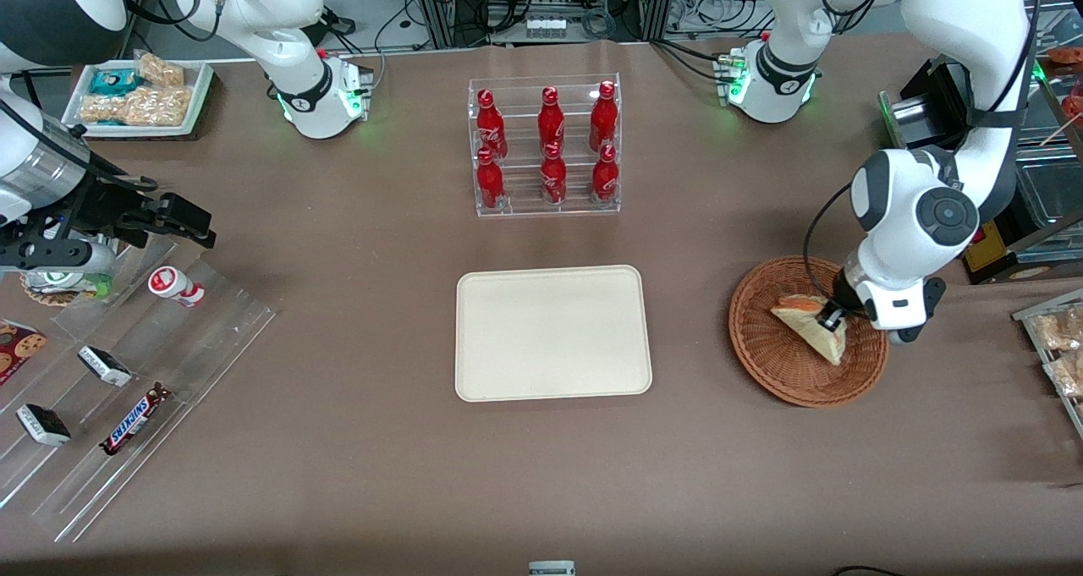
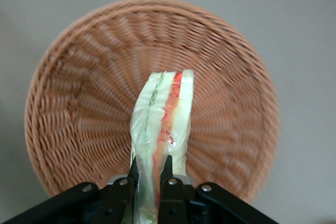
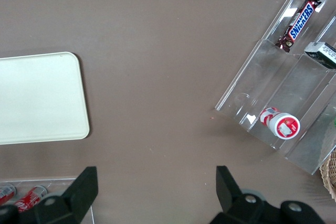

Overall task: Place sandwich from basket to tray
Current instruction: 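Carry the sandwich to the cream tray and lower it onto the tray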

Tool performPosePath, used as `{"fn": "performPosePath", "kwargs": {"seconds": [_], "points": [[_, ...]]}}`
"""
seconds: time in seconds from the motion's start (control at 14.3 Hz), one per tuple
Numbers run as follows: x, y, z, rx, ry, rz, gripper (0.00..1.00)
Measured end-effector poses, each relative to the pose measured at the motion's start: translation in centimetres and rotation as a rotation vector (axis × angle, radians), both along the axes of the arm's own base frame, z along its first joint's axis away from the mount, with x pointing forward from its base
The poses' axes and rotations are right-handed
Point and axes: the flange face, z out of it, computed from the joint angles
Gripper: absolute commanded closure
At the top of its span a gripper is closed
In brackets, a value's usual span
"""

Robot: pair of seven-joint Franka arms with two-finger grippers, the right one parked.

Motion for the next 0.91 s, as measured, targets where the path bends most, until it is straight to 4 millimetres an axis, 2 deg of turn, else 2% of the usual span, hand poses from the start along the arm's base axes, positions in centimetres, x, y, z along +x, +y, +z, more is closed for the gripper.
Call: {"fn": "performPosePath", "kwargs": {"seconds": [0.14, 0.28, 0.63, 0.91], "points": [[1.2, -5.0, 2.6, 0.004, 0.013, -0.079, 0.93], [1.3, -10.9, 3.1, 0.004, 0.004, -0.173, 0.95], [-0.3, -26.7, 1.5, -0.006, -0.043, -0.438, 0.94], [-2.0, -37.2, -1.3, -0.011, -0.066, -0.591, 0.94]]}}
